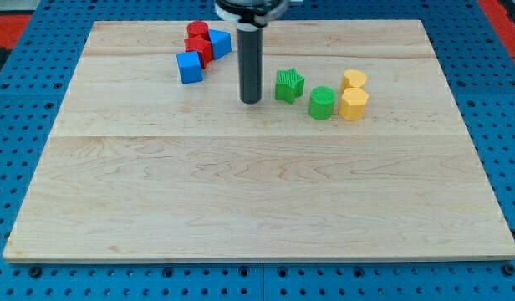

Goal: Move the green star to the yellow hexagon

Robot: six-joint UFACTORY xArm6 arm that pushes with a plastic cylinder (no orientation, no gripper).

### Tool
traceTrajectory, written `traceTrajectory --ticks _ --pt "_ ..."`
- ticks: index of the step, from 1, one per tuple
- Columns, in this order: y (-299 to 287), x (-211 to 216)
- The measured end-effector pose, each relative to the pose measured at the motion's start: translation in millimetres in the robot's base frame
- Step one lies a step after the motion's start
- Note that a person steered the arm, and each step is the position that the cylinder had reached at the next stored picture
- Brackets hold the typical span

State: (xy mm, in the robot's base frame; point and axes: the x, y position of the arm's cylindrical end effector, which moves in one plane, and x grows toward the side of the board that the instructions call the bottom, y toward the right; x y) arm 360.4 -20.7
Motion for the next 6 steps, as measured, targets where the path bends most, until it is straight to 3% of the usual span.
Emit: traceTrajectory --ticks 1,3,6 --pt "9 -32" --pt "80 -26" --pt "128 -35"
